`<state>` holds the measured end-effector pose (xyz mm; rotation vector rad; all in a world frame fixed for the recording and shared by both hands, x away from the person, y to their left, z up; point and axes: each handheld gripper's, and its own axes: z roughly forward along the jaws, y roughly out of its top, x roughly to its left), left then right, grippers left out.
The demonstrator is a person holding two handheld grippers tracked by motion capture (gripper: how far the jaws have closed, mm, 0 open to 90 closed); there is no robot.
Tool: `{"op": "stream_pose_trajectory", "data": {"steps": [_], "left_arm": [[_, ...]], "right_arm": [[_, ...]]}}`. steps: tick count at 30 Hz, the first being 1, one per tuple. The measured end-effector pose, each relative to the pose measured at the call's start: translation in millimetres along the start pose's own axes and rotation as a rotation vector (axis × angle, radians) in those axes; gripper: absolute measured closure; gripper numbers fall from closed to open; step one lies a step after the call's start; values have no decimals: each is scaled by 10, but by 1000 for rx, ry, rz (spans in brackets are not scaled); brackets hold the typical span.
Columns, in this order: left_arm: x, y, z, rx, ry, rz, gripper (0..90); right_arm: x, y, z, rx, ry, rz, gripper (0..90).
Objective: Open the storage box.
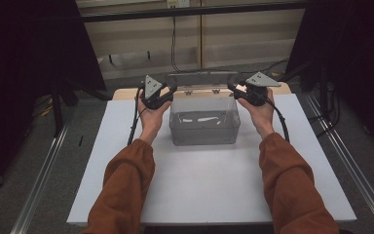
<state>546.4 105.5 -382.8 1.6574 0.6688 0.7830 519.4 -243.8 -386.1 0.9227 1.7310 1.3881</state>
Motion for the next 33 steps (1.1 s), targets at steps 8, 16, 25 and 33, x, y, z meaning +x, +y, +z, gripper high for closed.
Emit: {"op": "stream_pose_trajectory", "data": {"steps": [8, 16, 25, 33], "left_arm": [[15, -16, 39, 0, 7, -9, 623], [21, -22, 96, 4, -1, -7, 657], [86, -73, 152, 14, -20, -55, 653], [107, -140, 211, 33, -11, -100, 624]], "right_arm": [[-51, -16, 49, 11, -11, 4, 587], [-78, -71, 80, 14, -6, 15, 629], [-108, -105, 140, -4, -6, 59, 678], [-133, -79, 171, 9, 1, 90, 684]]}}
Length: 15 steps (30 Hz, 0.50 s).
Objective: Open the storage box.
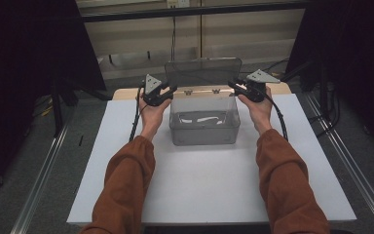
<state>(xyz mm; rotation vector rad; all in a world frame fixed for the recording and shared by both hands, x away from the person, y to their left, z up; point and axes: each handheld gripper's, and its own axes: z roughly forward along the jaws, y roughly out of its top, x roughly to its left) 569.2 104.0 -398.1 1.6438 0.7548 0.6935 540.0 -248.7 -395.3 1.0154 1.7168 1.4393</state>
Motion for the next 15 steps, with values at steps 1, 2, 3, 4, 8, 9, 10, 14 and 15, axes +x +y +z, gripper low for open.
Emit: {"op": "stream_pose_trajectory", "data": {"steps": [1, 2, 3, 4, 8, 9, 10, 14, 15], "left_arm": [[8, 0, 3, 12, -1, 13, 625], [8, -2, 14, 12, 2, 8, 625], [10, -2, 23, 16, 5, 6, 625], [15, -5, 33, 15, -1, -3, 626], [16, 1, 71, 33, -10, -24, 652], [14, 7, 78, 41, -10, -23, 651], [15, 12, 85, 41, -16, -26, 651], [28, 30, 114, 57, -25, -46, 643], [31, 30, 122, 54, -29, -53, 643]], "right_arm": [[-3, 4, 3, 3, -1, -2, 685], [-3, 4, 3, 3, -1, -2, 685], [-3, 7, 7, 3, -1, 1, 686], [-5, 10, 10, 3, -1, 4, 687], [-17, 25, 21, 8, 2, 6, 697], [-16, 29, 24, 10, 3, 5, 698], [-16, 29, 24, 10, 3, 5, 698], [-28, 40, 20, 17, 3, -4, 710], [-28, 40, 20, 17, 3, -4, 710]]}}
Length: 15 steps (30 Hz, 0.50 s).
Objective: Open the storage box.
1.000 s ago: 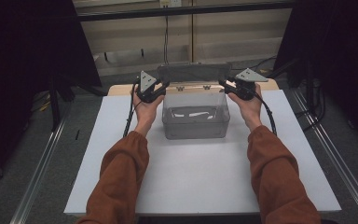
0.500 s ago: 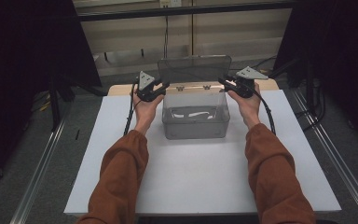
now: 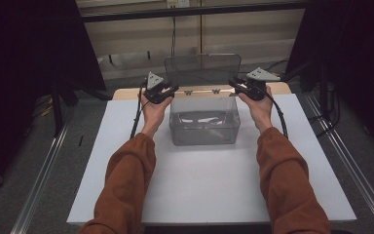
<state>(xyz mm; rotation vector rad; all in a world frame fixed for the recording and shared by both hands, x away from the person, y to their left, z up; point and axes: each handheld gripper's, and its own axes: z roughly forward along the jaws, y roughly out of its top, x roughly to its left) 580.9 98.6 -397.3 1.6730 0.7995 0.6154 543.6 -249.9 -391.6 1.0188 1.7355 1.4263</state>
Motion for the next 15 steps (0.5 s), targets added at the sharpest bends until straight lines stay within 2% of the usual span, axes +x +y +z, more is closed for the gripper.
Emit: {"op": "stream_pose_trajectory", "data": {"steps": [2, 3, 8, 11, 12, 15], "left_arm": [[6, 1, 1, 3, -1, 12, 651], [18, -5, -1, -2, -13, -3, 659], [54, -2, 1, 2, -27, -25, 685], [65, 9, 7, 8, -23, -32, 702], [66, 18, 12, 16, -16, -27, 709], [71, 22, 33, 18, -14, -31, 715]], "right_arm": [[-2, -5, 6, -5, 2, 12, 701], [-4, -14, 14, -7, 4, 34, 678], [-36, -13, 36, 3, 24, 77, 644], [-57, -24, 51, 9, 25, 90, 648], [-69, -46, 65, 26, 23, 91, 649], [-78, -81, 91, 21, 27, 105, 650]]}}
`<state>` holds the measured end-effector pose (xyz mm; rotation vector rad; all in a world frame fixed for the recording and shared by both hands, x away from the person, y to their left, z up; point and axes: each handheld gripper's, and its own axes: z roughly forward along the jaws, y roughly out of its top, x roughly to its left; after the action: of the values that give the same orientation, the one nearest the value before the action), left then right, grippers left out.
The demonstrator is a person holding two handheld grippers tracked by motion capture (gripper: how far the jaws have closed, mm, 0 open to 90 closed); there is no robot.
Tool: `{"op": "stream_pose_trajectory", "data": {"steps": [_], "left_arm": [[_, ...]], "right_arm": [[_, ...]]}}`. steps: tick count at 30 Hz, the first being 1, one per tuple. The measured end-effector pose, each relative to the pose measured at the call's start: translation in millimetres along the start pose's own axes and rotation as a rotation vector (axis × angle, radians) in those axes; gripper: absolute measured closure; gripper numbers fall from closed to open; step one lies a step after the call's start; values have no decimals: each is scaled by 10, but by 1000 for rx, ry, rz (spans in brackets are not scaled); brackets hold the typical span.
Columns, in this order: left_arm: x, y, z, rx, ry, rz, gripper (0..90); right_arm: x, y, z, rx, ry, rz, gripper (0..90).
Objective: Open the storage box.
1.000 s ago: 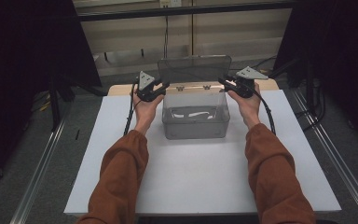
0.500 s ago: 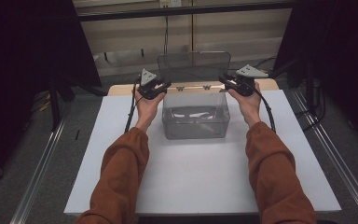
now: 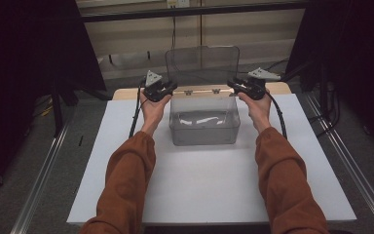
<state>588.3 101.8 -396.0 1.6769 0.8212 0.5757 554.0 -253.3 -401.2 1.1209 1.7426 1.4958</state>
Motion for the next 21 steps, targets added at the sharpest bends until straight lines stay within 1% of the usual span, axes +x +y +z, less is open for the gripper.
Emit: {"op": "stream_pose_trajectory", "data": {"steps": [1, 3, 8, 10, 11, 12, 15, 21], "left_arm": [[0, 0, 0, 0, 0, 0, 717], [18, 0, 5, -1, -2, -3, 723], [27, 0, 6, 0, -6, 4, 729], [32, -3, 13, -3, 1, 3, 729], [26, -2, 15, 2, -1, -9, 729], [22, 5, 20, 2, 2, -11, 729], [34, 27, 29, 26, -2, -7, 726], [46, 52, 85, 56, 8, -10, 701]], "right_arm": [[-5, -2, 4, 4, -2, -3, 655], [-27, -6, 14, 0, 7, 14, 668], [-37, -1, 53, 4, 6, 12, 678], [-32, 1, 61, 6, 4, 11, 679], [-37, -1, 71, 4, -2, 12, 709], [-37, -1, 71, 4, -2, 12, 709], [-54, -1, 76, 8, -6, 17, 740], [-51, 13, 84, 19, -15, 20, 750]]}}
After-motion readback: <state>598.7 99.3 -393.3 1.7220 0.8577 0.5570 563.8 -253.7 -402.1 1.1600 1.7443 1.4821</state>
